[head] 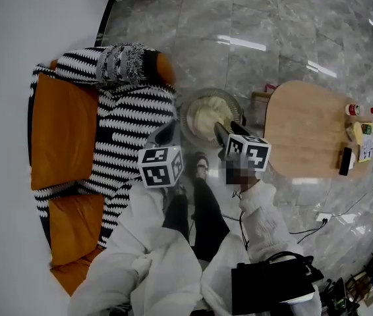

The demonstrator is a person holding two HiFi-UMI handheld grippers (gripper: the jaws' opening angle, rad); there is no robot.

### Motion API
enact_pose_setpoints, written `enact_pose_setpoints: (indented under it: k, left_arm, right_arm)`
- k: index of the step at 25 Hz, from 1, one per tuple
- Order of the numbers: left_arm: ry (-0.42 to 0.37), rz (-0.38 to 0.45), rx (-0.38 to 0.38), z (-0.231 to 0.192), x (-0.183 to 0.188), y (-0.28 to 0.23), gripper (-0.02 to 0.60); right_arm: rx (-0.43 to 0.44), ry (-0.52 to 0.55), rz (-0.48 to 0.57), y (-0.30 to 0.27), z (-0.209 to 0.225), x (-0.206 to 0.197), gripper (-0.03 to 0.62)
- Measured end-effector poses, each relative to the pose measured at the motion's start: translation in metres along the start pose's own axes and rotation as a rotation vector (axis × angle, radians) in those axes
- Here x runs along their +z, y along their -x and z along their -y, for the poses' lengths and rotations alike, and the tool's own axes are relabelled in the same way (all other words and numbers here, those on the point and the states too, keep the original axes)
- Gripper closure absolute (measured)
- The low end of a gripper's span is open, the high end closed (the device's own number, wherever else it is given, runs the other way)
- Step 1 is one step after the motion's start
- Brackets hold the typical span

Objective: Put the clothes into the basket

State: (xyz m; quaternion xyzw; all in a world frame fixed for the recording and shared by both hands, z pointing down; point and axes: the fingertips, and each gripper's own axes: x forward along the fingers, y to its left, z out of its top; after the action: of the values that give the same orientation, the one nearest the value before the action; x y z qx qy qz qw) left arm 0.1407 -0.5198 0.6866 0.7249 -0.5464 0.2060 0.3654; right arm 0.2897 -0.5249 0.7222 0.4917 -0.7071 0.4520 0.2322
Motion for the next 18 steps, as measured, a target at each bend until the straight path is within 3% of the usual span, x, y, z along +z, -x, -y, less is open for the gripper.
enact_pose_setpoints:
  k: [8,18]
  left_arm:
    - [-0.017,0.053,-0.016,0.005,0.008,0.030,0.581]
    - [-0.044,0.110,-0.105,0.038,0.015,0.099,0.581]
  right_arm:
    - [-0.010,0.024,0.065,0.027,-0.017,0.002,0.402]
    - [-0.049,0.023,0.247,0.107,-0.064,0.011,0.404]
